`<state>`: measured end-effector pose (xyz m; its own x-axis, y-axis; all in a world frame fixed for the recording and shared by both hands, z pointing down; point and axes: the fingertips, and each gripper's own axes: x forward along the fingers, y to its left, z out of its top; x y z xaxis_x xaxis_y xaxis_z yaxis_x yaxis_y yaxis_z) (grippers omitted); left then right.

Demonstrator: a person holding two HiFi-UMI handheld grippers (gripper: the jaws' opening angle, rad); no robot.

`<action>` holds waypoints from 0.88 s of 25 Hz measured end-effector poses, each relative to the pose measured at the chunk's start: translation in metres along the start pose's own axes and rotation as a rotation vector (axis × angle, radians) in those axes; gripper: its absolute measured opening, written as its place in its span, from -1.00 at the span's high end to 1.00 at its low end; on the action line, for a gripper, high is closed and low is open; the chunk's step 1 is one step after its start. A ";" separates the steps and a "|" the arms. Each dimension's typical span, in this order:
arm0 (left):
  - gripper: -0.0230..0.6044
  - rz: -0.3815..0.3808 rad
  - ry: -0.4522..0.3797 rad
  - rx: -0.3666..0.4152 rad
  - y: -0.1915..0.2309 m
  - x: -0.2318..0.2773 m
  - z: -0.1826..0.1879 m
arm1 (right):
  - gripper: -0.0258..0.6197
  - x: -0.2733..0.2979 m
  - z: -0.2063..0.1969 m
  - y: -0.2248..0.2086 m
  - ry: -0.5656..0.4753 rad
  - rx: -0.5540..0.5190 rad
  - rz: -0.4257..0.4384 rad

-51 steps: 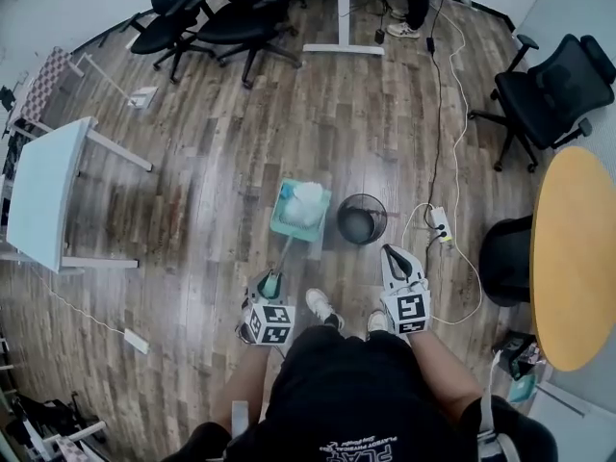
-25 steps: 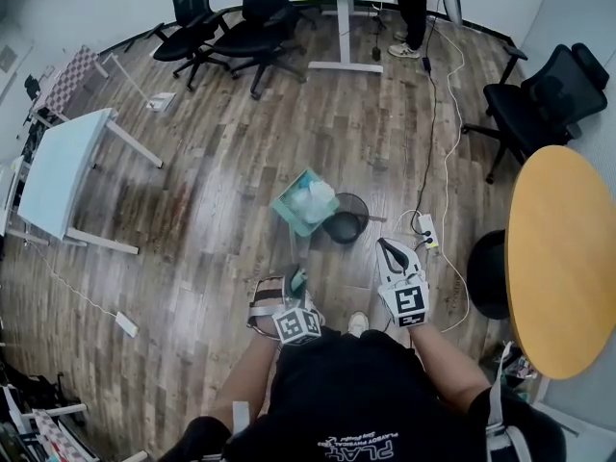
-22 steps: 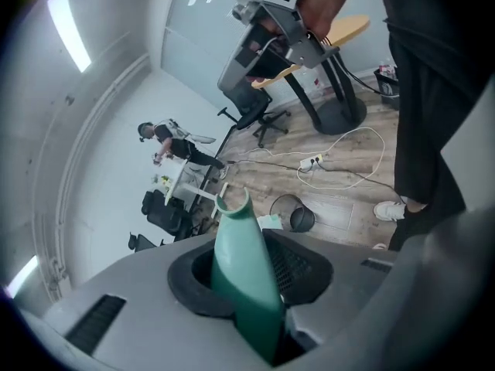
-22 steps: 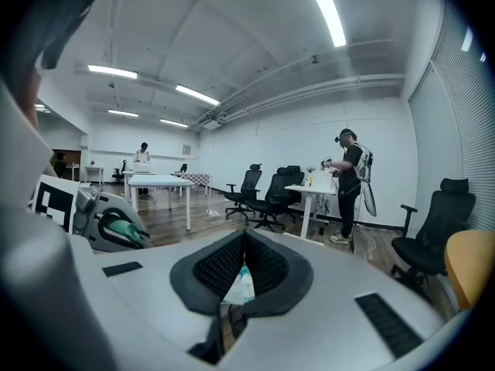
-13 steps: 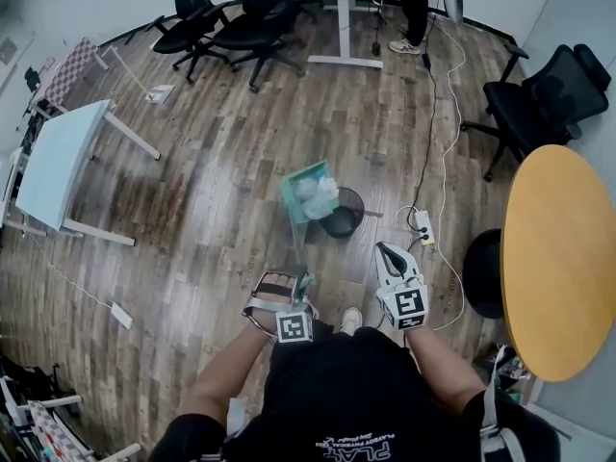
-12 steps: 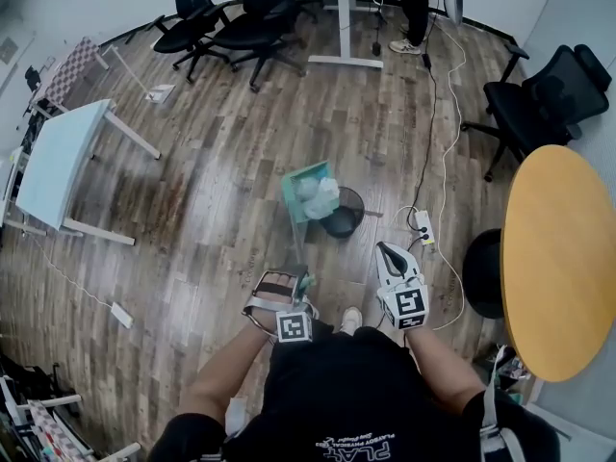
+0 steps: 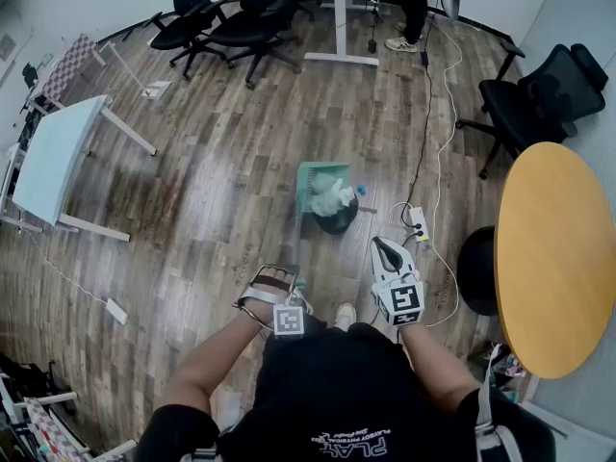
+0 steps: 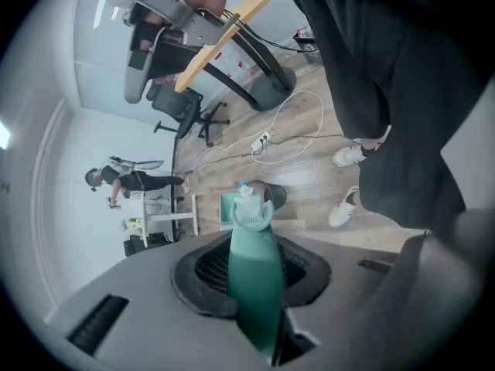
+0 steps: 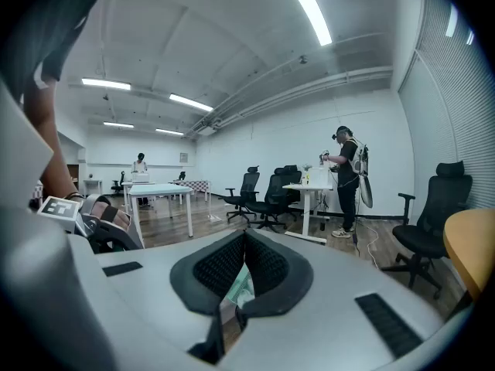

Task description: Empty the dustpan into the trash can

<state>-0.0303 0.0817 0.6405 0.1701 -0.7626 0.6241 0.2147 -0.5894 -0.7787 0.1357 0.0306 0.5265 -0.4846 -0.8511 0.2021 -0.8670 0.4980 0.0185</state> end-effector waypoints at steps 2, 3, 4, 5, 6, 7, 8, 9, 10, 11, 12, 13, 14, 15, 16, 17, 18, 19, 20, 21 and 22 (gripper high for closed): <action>0.61 -0.012 -0.037 -0.033 -0.004 0.002 0.011 | 0.85 -0.001 -0.001 0.000 0.002 0.005 -0.003; 0.61 -0.016 -0.070 -0.063 -0.006 0.003 0.021 | 0.85 -0.002 -0.002 -0.001 0.002 0.007 -0.004; 0.61 -0.018 -0.103 -0.089 -0.008 0.004 0.031 | 0.85 -0.004 -0.003 -0.002 0.002 0.009 -0.006; 0.61 -0.020 -0.132 -0.105 -0.011 0.006 0.041 | 0.85 -0.005 -0.005 -0.004 0.003 0.010 -0.007; 0.61 -0.028 -0.151 -0.103 -0.016 0.007 0.047 | 0.85 -0.005 -0.006 -0.004 0.004 0.010 -0.008; 0.61 -0.053 -0.149 -0.061 -0.022 0.007 0.048 | 0.85 -0.006 -0.007 -0.005 0.005 0.011 -0.008; 0.61 -0.099 -0.118 0.032 -0.031 0.006 0.043 | 0.85 -0.006 -0.007 -0.004 0.006 0.011 -0.008; 0.61 -0.154 -0.070 0.155 -0.042 0.004 0.033 | 0.85 -0.006 -0.006 -0.003 0.007 0.011 -0.008; 0.61 -0.200 -0.026 0.270 -0.050 0.003 0.024 | 0.85 -0.006 -0.005 -0.002 0.008 0.010 -0.009; 0.61 -0.225 0.000 0.350 -0.056 0.002 0.019 | 0.85 -0.006 -0.004 -0.001 0.008 0.010 -0.009; 0.61 -0.232 0.010 0.397 -0.058 0.002 0.018 | 0.85 -0.006 -0.004 -0.001 0.007 0.009 -0.008; 0.61 -0.232 0.012 0.431 -0.059 0.002 0.019 | 0.85 -0.006 -0.003 -0.001 0.007 0.009 -0.007; 0.61 -0.229 0.012 0.463 -0.059 0.003 0.020 | 0.85 -0.006 -0.004 0.000 0.007 0.009 -0.004; 0.61 -0.227 0.009 0.499 -0.060 0.003 0.020 | 0.85 -0.006 -0.005 0.000 0.008 0.009 0.000; 0.61 -0.226 0.006 0.536 -0.063 0.004 0.020 | 0.84 -0.007 -0.007 0.002 0.010 0.010 0.004; 0.61 -0.228 0.002 0.572 -0.065 0.004 0.020 | 0.85 -0.007 -0.009 0.003 0.013 0.012 0.008; 0.61 -0.229 -0.001 0.606 -0.068 0.004 0.018 | 0.84 -0.008 -0.011 0.005 0.015 0.013 0.013; 0.61 -0.231 -0.003 0.638 -0.071 0.004 0.017 | 0.85 -0.008 -0.013 0.007 0.017 0.013 0.017; 0.60 -0.233 -0.004 0.669 -0.074 0.004 0.014 | 0.85 -0.008 -0.015 0.010 0.019 0.011 0.022; 0.60 -0.234 -0.006 0.699 -0.076 0.003 0.012 | 0.85 -0.008 -0.017 0.012 0.021 0.010 0.027; 0.60 -0.237 -0.008 0.725 -0.079 0.003 0.010 | 0.85 -0.007 -0.018 0.015 0.025 0.008 0.032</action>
<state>-0.0369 0.1289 0.7043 0.0471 -0.6343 0.7716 0.8240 -0.4120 -0.3890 0.1282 0.0475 0.5427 -0.5092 -0.8302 0.2268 -0.8519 0.5237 0.0041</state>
